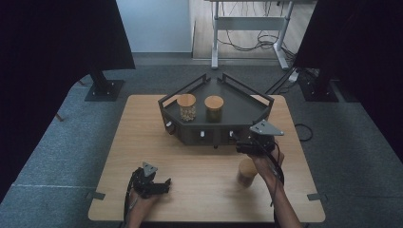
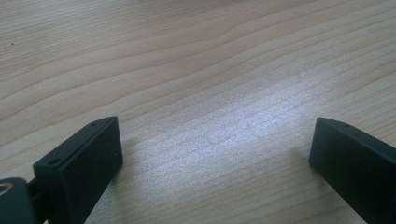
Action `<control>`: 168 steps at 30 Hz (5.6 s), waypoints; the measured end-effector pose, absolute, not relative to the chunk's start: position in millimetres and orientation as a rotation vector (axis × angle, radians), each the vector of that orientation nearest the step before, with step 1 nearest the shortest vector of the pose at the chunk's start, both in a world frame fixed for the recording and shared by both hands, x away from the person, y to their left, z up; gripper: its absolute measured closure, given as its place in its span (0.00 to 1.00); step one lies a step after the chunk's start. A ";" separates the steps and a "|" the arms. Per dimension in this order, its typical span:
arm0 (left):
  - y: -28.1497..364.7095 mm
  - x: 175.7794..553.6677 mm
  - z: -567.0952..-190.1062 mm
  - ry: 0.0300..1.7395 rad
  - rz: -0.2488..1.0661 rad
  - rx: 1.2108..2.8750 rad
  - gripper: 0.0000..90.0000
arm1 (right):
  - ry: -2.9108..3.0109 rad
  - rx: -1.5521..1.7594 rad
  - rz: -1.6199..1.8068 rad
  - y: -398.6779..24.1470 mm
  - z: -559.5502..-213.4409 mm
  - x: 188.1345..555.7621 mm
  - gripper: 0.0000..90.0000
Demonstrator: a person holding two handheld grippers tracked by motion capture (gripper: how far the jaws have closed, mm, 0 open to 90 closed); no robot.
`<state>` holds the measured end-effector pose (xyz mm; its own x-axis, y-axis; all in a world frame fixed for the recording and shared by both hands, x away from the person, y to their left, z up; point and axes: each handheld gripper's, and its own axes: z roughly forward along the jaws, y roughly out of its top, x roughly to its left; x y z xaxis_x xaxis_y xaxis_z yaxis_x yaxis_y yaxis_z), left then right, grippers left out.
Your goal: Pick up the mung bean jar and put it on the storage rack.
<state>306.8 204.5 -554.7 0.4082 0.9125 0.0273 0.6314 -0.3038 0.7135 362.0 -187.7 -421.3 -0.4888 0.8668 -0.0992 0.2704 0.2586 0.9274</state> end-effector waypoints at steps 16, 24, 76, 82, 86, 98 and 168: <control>204.3 306.6 -554.7 1.310 0.583 2.042 0.03 | 1.886 1.056 1.213 -200.3 -426.7 355.3 0.09; 204.2 306.6 -554.8 1.310 0.582 2.040 0.03 | 1.880 1.060 1.202 -205.0 -429.1 351.1 0.09; 204.3 306.4 -554.8 1.310 0.583 2.042 0.03 | 1.788 1.165 1.184 -240.4 -451.1 326.2 0.09; 204.3 306.4 -554.8 1.310 0.583 2.042 0.03 | 1.771 1.187 1.185 -243.9 -455.1 323.4 0.10; 204.3 306.4 -554.8 1.310 0.583 2.042 0.03 | 1.760 1.199 1.183 -246.5 -457.2 321.7 0.10; 204.2 306.3 -554.8 1.310 0.583 2.041 0.03 | 1.729 1.248 1.163 -258.3 -468.2 315.6 0.10; 204.1 305.9 -554.8 1.311 0.584 2.041 0.03 | 1.720 1.401 1.104 -284.6 -534.6 295.5 0.10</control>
